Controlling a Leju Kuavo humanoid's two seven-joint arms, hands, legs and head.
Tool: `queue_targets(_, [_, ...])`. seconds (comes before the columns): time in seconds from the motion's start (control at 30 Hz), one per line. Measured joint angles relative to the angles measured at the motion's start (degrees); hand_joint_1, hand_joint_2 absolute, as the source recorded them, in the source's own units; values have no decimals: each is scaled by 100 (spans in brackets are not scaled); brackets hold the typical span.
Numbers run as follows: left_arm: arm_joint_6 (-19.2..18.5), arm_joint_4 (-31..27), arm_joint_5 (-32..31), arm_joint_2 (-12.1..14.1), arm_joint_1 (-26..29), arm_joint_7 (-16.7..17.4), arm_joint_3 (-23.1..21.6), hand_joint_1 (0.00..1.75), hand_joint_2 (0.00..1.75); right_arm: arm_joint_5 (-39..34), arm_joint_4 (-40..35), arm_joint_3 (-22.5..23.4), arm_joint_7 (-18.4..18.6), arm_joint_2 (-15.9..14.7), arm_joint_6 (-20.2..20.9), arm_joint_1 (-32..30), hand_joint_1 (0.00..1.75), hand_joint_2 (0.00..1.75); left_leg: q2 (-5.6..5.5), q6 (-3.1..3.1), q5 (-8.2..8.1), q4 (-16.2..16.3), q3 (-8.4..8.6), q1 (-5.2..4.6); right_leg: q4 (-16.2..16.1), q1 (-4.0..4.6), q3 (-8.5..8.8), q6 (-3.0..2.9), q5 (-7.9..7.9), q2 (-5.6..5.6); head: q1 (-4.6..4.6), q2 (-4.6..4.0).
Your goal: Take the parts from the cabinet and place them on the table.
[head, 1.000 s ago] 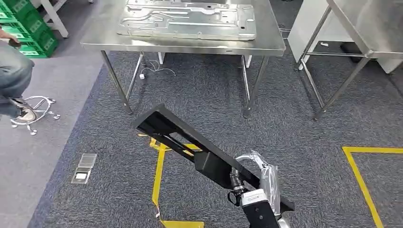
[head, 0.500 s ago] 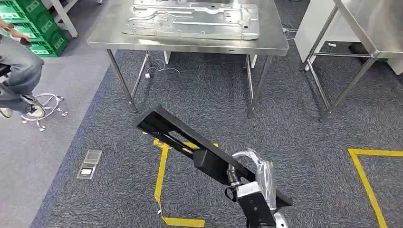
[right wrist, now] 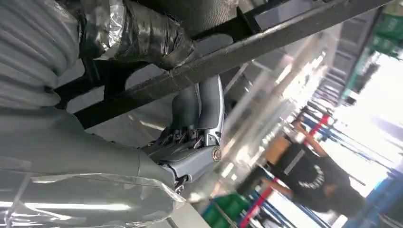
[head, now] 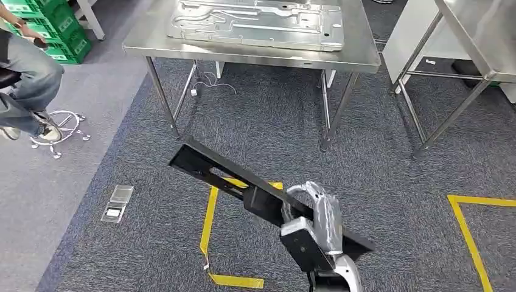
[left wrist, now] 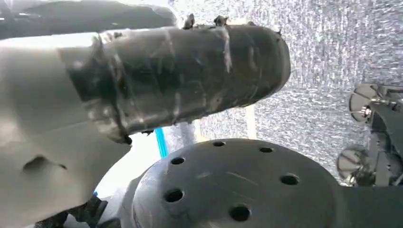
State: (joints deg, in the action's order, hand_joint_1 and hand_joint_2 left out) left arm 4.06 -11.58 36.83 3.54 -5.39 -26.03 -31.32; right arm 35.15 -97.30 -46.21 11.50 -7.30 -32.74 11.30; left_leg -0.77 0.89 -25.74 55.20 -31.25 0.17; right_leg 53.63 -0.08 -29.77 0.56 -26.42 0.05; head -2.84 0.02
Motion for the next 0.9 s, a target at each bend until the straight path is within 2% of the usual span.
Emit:
queue_targets(0.1, [-44, 0, -17, -9, 2, 7, -76, 0, 0, 41, 190, 4, 0, 107, -42, 228, 175, 175, -7, -95, 9, -56, 22, 34, 45, 20, -31, -64, -21, -22, -15, 0])
queue_targets(0.13, [-44, -2, -17, -4, 0, 7, -94, 0, 0, 35, 214, 4, -2, 133, -48, 271, 175, 175, -6, -142, -29, -53, 35, 23, -30, -10, 55, -105, 20, -24, -9, 0])
queue_targets(0.17, [-46, -2, -17, 2, 4, 2, -98, 0, 0, 33, 240, 7, -2, 168, -61, 305, 175, 175, 16, -161, -62, 67, 23, 33, -89, -28, 110, -129, 27, -44, -28, 0])
queue_targets(0.23, [-50, -4, -17, 2, 6, 7, -122, 0, 0, 26, 275, 7, 0, 214, -116, 406, 175, 175, 19, -189, -383, 814, -374, 40, -98, -30, 172, -179, -5, -54, -50, 0])
queue_targets(0.27, [-50, -4, -17, 2, 11, 9, -135, 0, 0, 28, 292, 7, 18, 229, -146, 443, 175, 175, 20, -203, -566, 1358, -692, 41, -95, -29, 206, -193, -42, -57, -50, 0])
queue_targets(0.3, [-50, -4, -17, 2, 20, 9, -146, 0, 0, 28, 308, 7, 26, 231, -162, 461, 175, 175, 22, -215, -634, 1773, -966, 42, -94, -27, 246, -194, -86, -60, -48, 0])
queue_targets(0.33, [-50, -4, -17, 2, 32, 9, -159, 0, 0, 28, 325, 7, 28, 236, -173, 467, 175, 175, 26, -228, -556, 1880, -1093, 45, -90, -28, 297, -189, -131, -59, -55, 0])
queue_targets(0.37, [-50, -4, -17, 2, 41, 9, -186, 0, 0, 28, 347, 7, 35, 251, -173, 470, 175, 175, 38, -227, -333, 1710, -1074, 50, -90, -29, 366, -182, -187, -57, -52, 0])
queue_targets(0.4, [-50, -4, -17, 4, 41, 4, -203, 0, 0, 28, 362, 4, 35, 262, -173, 481, 175, 175, 47, -220, -17, 1300, -937, 55, -89, -31, 453, -168, -252, -54, -52, 0])
queue_targets(0.43, [-50, -4, -17, 9, 41, 4, -210, 0, 0, 30, 373, 0, 35, 262, -173, 491, 175, 175, 67, -207, 340, 750, -723, 56, -89, -34, 555, -140, -330, -54, -52, 0])
queue_targets(0.47, [-50, -4, -17, 11, 41, 7, -214, 0, 0, 30, 378, 2, 35, 262, -173, 501, 175, 175, 92, -192, 585, 322, -561, 56, -90, -34, 623, -113, -400, -58, -52, 0])
queue_targets(0.5, [-52, -2, -17, 11, 39, 11, -227, 0, 0, 26, 389, 2, 33, 262, -177, 527, 175, 175, 107, -175, 417, 236, -449, 23, -94, 11, 602, -59, -485, -60, -48, 0])
queue_targets(0.53, [-52, -4, -17, 7, 21, 20, -229, 0, 0, 24, 391, 2, 33, 264, -184, 540, 175, 175, 101, -105, 301, 103, -378, 23, -88, 7, 620, -23, -522, -66, -50, 0])
queue_targets(0.57, [-52, -4, -17, 2, 24, 13, -236, 0, 0, 26, 393, 2, 33, 266, -190, 548, 175, 175, 80, -82, 275, 104, -386, 18, -149, 6, 665, -1, -538, -84, -37, 0])
queue_targets(0.6, [-52, -4, -17, 0, 25, 13, -238, 0, 0, 26, 393, 0, 33, 275, -195, 548, 175, 175, 66, -27, 226, 101, -387, 18, -99, 7, 740, 38, -490, -84, -52, 0])
queue_targets(0.63, [-52, -4, -17, -9, 28, 13, -240, 0, 0, 26, 393, 0, 33, 277, -199, 560, 175, 175, 59, 10, 200, 96, -341, 35, -56, 6, 728, 55, -491, -83, -48, 0])
queue_targets(0.7, [-52, -7, -17, -28, 42, -2, -242, 0, 0, 28, 393, 2, 31, 277, -203, 571, 175, 175, 35, 53, 137, 58, -228, 62, 385, 5, 486, 84, -471, -68, -35, 0])
queue_targets(0.73, [-52, -7, -17, -35, 41, -2, -242, 0, 0, 24, 393, 2, 31, 280, -214, 596, 175, 175, 33, 87, 92, 39, -175, 61, 1052, -1, 50, 127, -565, -55, -24, 0])
queue_targets(0.77, [-52, -7, -17, -35, 41, 0, -242, 0, 0, 24, 393, 2, 31, 280, -216, 594, 175, 175, 29, 96, 71, 36, -156, 61, 1338, -3, -169, 141, -658, -52, -37, 0])
queue_targets(0.8, [-52, -7, -17, -37, 39, 4, -245, 0, 0, 19, 395, 2, 31, 280, -219, 578, 175, 175, 5, 99, 18, 27, -99, 60, 1795, -2, -568, 159, -874, -40, -26, 0])
queue_targets(0.83, [-52, -7, -17, -37, 44, 4, -249, 0, 0, 15, 411, 0, 22, 280, -221, 564, 175, 175, -11, 98, -48, 24, -28, 57, 1991, -1, -820, 160, -1067, -30, -31, 0])
queue_targets(0.87, [-57, -7, -17, -37, 53, 4, -253, 0, 0, 4, 424, 0, 15, 277, -223, 561, 175, 175, -27, 98, -106, 24, 51, 51, 1981, -1, -936, 148, -1120, -25, -28, 0])
queue_targets(0.9, [-61, -7, -17, -39, 72, 4, -264, 0, 0, -13, 441, 0, 11, 275, -223, 558, 175, 175, -42, 100, -215, 18, 203, 34, 1710, 4, -980, 106, -982, -24, -28, 0])
